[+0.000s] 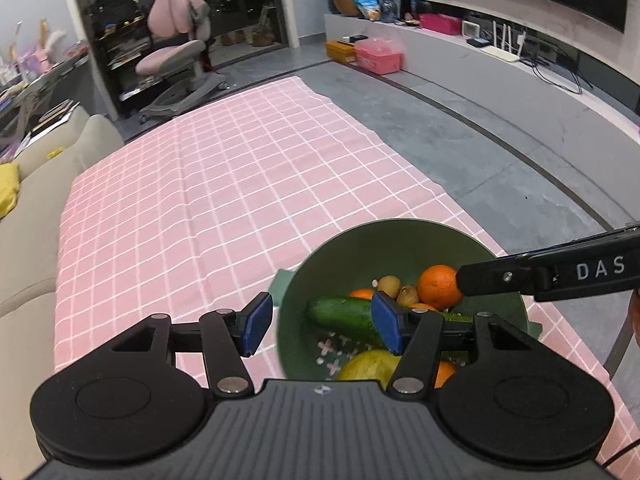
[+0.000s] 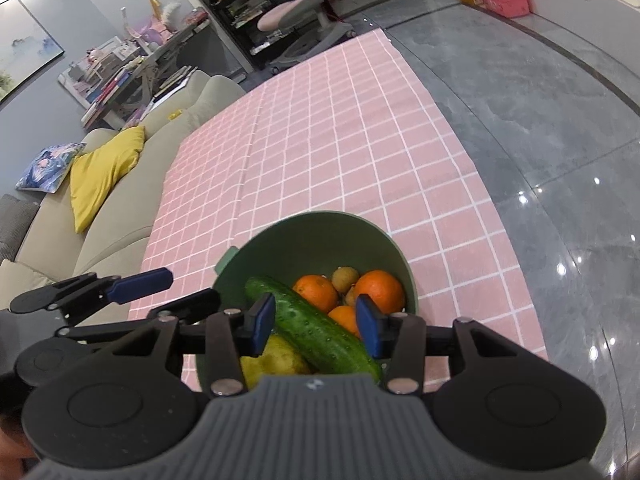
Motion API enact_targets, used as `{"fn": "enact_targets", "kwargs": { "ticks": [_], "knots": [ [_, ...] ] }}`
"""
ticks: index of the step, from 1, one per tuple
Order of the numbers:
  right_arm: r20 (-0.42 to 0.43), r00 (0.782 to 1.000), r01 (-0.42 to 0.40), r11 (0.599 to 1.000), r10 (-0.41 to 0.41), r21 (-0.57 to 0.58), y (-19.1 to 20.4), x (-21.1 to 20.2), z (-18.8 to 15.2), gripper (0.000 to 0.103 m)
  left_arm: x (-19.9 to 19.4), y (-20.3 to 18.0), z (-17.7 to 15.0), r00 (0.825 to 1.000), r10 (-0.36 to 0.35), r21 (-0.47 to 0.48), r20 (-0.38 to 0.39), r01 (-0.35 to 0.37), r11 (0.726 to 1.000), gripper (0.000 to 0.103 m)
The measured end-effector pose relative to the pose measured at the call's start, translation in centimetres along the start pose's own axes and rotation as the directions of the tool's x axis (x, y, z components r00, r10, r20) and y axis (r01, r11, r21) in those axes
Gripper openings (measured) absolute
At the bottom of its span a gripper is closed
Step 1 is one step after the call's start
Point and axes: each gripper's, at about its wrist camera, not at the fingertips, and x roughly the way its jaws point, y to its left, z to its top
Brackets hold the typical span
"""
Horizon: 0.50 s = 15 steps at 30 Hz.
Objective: Organize fruits
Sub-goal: 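Carry the orange and kiwi into the colander and release both, then withdraw both tools from the colander toward the red fruit and kiwi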
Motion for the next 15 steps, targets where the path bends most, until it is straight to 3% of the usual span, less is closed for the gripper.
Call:
{"fn": "enact_targets", "kwargs": {
  "ticks": [6, 15],
  "knots": [
    [0.025, 1.000, -0.006, 0.996, 0.009, -0.093, 1.6, -2.5, -0.9, 0.043, -3.3, 1.1, -1.1, 0.999, 0.021, -0.073, 0.043, -0.018, 0.997, 0.069],
    [0.018, 0.998, -0.053, 0.983, 0.057, -0.176, 2.8, -5.6, -3.3, 0.042, -6.6, 2.4, -5.9, 0.999, 0.037, -0.169, 0.031, -0.031, 0.985, 0.069]
  ]
}}
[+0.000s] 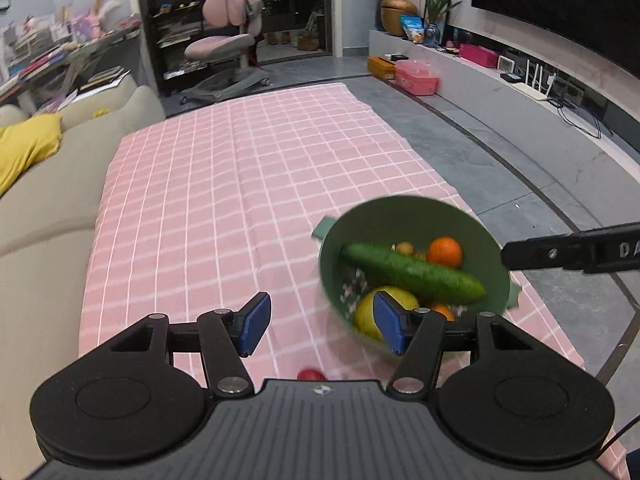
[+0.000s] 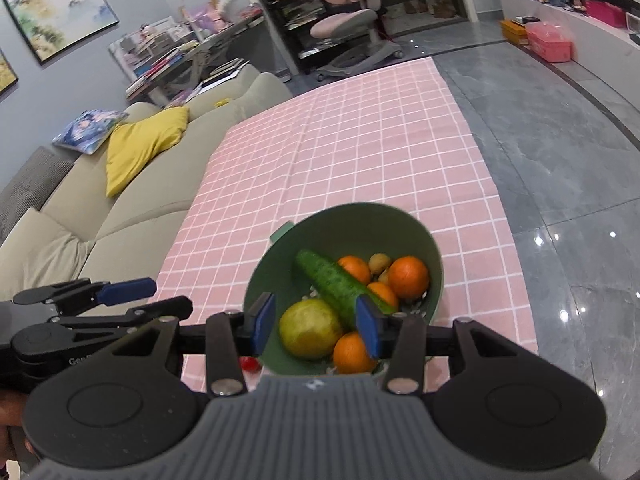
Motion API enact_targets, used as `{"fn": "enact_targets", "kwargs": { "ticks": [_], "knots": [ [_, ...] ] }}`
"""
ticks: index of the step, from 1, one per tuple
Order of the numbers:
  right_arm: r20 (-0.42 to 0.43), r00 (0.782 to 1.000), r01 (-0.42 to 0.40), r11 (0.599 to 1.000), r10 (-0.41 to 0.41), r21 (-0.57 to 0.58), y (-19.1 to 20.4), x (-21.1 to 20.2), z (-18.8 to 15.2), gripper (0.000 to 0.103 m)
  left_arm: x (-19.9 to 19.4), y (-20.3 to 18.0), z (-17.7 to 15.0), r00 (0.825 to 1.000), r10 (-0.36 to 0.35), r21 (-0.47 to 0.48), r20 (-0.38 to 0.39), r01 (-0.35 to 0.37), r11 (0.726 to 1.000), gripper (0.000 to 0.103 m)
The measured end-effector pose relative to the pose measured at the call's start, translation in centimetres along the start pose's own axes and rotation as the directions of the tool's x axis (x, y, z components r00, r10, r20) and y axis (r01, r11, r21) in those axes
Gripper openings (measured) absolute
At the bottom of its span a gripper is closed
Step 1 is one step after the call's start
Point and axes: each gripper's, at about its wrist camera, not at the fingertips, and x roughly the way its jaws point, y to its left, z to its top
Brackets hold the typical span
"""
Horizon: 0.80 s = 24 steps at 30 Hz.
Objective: Organize fruits
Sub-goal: 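Withdraw both tools from the colander toward the red fruit and kiwi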
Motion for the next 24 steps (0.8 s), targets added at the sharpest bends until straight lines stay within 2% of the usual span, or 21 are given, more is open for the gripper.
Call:
{"fn": "enact_targets", "kwargs": {
  "ticks": [5, 14, 24],
  "knots": [
    [-0.006, 1.000, 0.001, 0.999, -0.002, -0.038, 0.7, -1.3, -1.9, 0.043, -0.8, 1.4, -2.8, 1.000, -0.001, -0.050, -0.020, 0.000, 0.999, 0.070],
    [-0.049, 0.999, 0.014, 0.997, -0.018, -0.080, 1.5, -2.2, -5.9, 0.042, -1.0, 2.8, -7.9, 0.997, 0.002, -0.079, -0.079, -0.008, 0.997, 0.070],
    [-0.098, 0.993, 0.049, 0.978, -0.070, -0.204, 3.4, 1.4, -9.2, 0.042, 0.5, 3.0, -8.5, 0.996, -0.023, -0.070, -0.089, 0.016, 0.997, 0.070]
  ]
}}
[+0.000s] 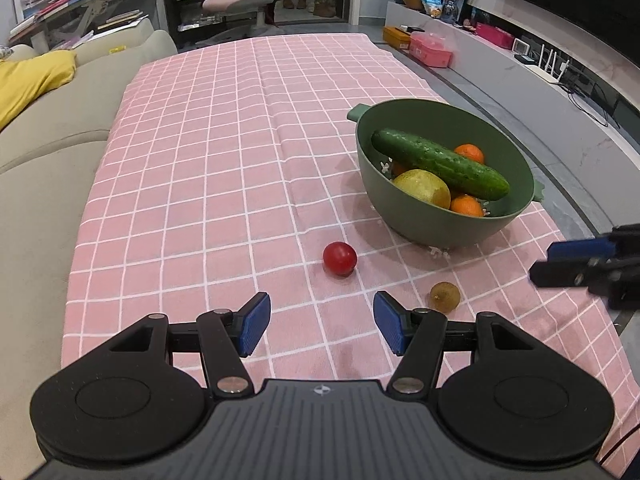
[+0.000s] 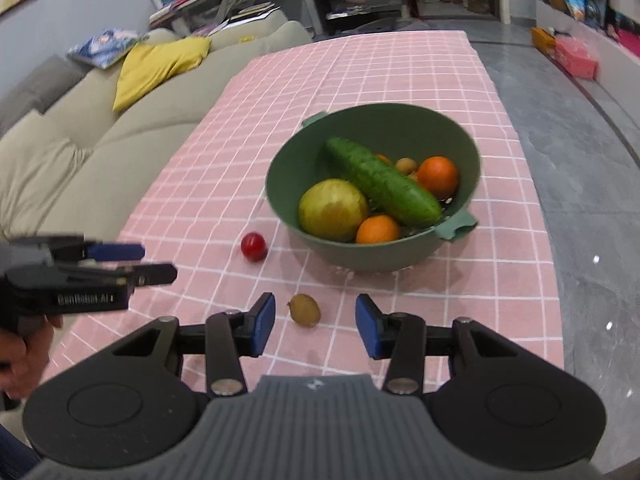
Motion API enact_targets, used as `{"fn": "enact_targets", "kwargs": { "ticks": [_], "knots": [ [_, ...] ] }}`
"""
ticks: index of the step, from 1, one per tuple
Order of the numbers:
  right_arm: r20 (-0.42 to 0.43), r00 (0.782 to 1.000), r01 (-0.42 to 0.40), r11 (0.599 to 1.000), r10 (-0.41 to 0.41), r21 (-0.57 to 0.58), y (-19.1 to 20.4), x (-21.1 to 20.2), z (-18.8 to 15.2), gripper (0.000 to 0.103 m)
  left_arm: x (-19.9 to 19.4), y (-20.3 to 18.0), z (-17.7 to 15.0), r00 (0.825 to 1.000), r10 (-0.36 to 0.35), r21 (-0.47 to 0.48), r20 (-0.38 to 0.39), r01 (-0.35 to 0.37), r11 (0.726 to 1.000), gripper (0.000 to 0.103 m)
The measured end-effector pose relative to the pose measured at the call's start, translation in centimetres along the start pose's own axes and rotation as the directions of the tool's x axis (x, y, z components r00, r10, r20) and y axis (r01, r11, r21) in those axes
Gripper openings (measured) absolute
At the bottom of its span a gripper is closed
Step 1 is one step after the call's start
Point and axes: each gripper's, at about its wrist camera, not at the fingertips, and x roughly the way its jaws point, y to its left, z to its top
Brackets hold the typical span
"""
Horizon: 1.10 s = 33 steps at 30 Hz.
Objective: Organize fruits
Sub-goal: 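Withdraw both tools from the colander toward the red fruit and kiwi, then grasp the red cherry tomato with the left tool while the right tool grasps a kiwi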
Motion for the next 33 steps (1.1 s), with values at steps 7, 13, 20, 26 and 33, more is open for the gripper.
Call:
{"fn": "enact_targets", "kwargs": {
  "ticks": [7, 13, 20, 26, 33],
  "knots": [
    [-0.015, 1.000, 0.021, 0.995, -0.023, -0.095, 1.3, 3.8, -1.4, 0.042, 3.2, -0.5, 0.6, 1.000, -0.018, 0.031, -0.019, 0.019, 0.999, 0.070],
    [-0.038, 0.999, 0.000, 0.994, -0.004, -0.108, 1.9, 6.1, -1.4, 0.042, 5.7, -0.7, 1.2, 0.999, -0.028, 0.064, -0.030, 0.029, 0.997, 0.070],
    [-0.047, 0.999, -0.006, 0.996, 0.002, -0.090, 1.8, 7.9, -1.1, 0.042, 8.2, -1.0, 1.6, 0.999, -0.035, 0.149, -0.037, 0.040, 0.988, 0.070],
    [-0.050, 0.999, -0.008, 0.995, 0.003, -0.096, 2.1, 9.0, -1.1, 0.042, 9.3, -0.2, 1.7, 0.997, -0.066, 0.137, -0.029, 0.070, 0.988, 0.070],
    [-0.061, 0.998, -0.002, 0.995, -0.004, -0.104, 2.2, 10.0, -1.0, 0.041, 9.6, -0.2, 1.4, 0.994, -0.106, 0.174, -0.003, 0.105, 0.979, 0.053]
  ]
}}
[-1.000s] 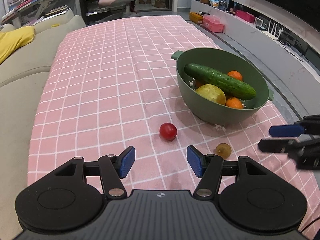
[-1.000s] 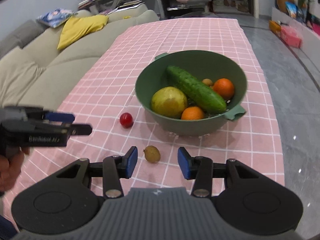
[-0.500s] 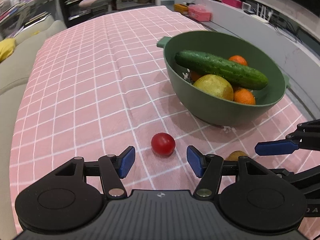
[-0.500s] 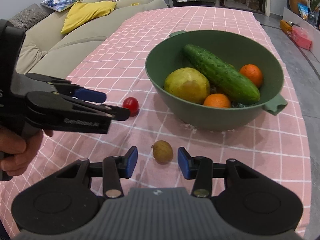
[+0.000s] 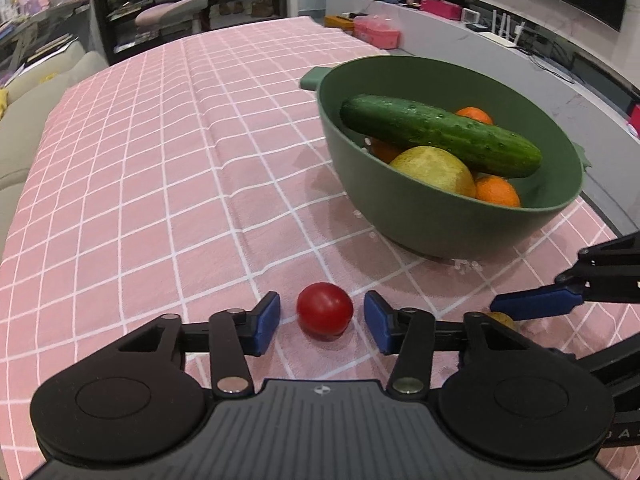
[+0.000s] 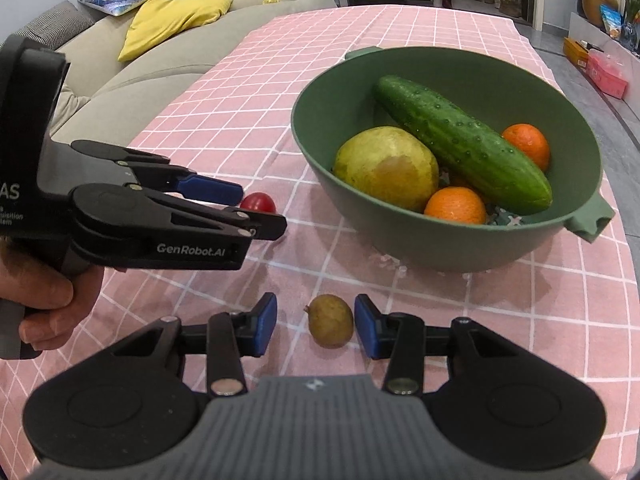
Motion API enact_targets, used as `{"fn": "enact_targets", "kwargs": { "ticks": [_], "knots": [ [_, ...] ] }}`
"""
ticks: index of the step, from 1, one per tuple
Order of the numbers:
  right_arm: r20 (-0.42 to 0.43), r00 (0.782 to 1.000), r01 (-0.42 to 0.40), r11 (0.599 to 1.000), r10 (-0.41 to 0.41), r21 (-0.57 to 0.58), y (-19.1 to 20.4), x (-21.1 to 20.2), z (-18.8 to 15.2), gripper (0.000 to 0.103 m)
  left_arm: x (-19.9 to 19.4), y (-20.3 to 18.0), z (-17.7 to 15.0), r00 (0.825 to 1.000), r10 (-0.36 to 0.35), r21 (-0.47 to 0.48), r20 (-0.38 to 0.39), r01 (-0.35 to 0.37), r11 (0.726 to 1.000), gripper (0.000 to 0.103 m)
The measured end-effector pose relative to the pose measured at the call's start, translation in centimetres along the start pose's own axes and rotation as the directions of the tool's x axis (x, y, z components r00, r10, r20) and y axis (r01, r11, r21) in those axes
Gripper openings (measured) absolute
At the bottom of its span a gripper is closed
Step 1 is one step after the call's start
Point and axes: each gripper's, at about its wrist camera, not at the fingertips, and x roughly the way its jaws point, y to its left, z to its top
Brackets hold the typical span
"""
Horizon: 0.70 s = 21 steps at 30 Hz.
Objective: Organize fruits
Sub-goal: 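Grasp the red cherry tomato with the left tool while the right tool grasps a kiwi, then carry the red tomato and kiwi into the colander and release both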
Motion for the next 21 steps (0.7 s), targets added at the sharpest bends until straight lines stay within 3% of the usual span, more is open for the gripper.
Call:
{"fn": "enact_targets", "kwargs": {
  "ticks": [7, 21],
  "knots": [
    [-0.007, 1.000, 0.011, 1.000, -0.011, -0.006, 0.0, 0.4, 0.1, 0.023, 0.2, -0.1, 0.0, 1.000, -0.011, 0.022, 0.001, 0.011, 1.000, 0.038],
    [0.005, 1.000, -0.010, 1.000, 0.010, 0.000, 0.0, -0.6, 0.4, 0.023, -2.0, -0.6, 0.3, 1.000, -0.012, 0.034, 0.022, 0.011, 0.999, 0.034]
  ]
}}
